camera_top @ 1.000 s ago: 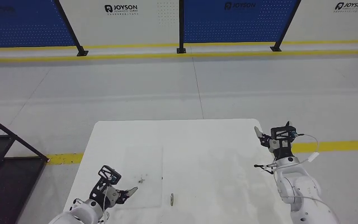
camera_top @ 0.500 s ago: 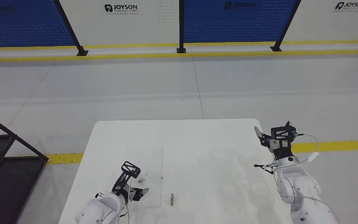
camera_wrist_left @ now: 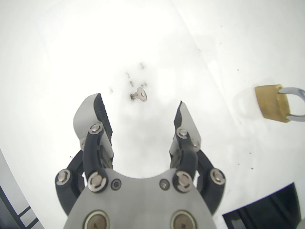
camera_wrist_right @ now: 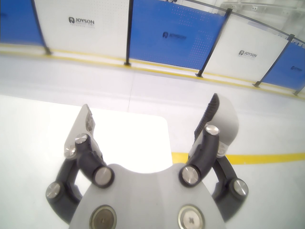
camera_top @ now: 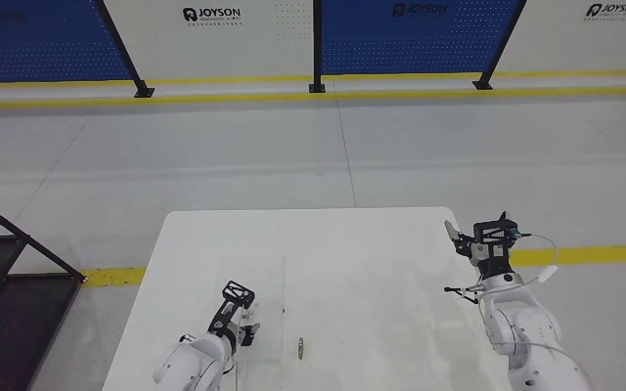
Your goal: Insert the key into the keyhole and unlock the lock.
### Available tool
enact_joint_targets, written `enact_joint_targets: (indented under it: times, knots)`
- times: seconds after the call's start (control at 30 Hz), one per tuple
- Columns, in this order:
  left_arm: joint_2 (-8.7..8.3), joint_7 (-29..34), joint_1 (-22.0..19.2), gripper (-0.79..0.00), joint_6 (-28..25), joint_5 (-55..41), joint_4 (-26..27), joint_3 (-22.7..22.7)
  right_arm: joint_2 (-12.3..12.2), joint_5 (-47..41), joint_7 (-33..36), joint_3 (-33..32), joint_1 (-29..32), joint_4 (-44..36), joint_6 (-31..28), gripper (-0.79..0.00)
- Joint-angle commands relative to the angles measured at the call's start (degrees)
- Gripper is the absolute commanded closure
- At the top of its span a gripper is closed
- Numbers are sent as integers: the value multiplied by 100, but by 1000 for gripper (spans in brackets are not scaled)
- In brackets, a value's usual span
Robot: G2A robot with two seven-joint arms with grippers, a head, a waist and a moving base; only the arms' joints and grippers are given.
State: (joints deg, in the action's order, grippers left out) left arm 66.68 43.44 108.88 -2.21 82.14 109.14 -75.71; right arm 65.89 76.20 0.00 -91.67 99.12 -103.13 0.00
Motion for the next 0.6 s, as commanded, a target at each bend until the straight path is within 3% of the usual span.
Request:
enact_joint_targets:
  times: [0.0, 0.17, 0.2, 0.4, 0.57]
  knots:
    - [9, -87, -42, -486, 92, 78, -82, 54, 0, 0, 0, 0, 0, 0, 0, -785]
    - [31, -141, -179, -440, 188, 67, -261, 139, 0, 0, 0, 0, 0, 0, 0, -785]
    - [35, -149, -205, -388, 195, 66, -294, 153, 0, 0, 0, 0, 0, 0, 0, -785]
    - [52, -163, -356, -351, 219, 72, -450, 223, 0, 0, 0, 0, 0, 0, 0, -785]
    - [61, -166, -410, -219, 256, 78, -471, 240, 0, 0, 0, 0, 0, 0, 0, -785]
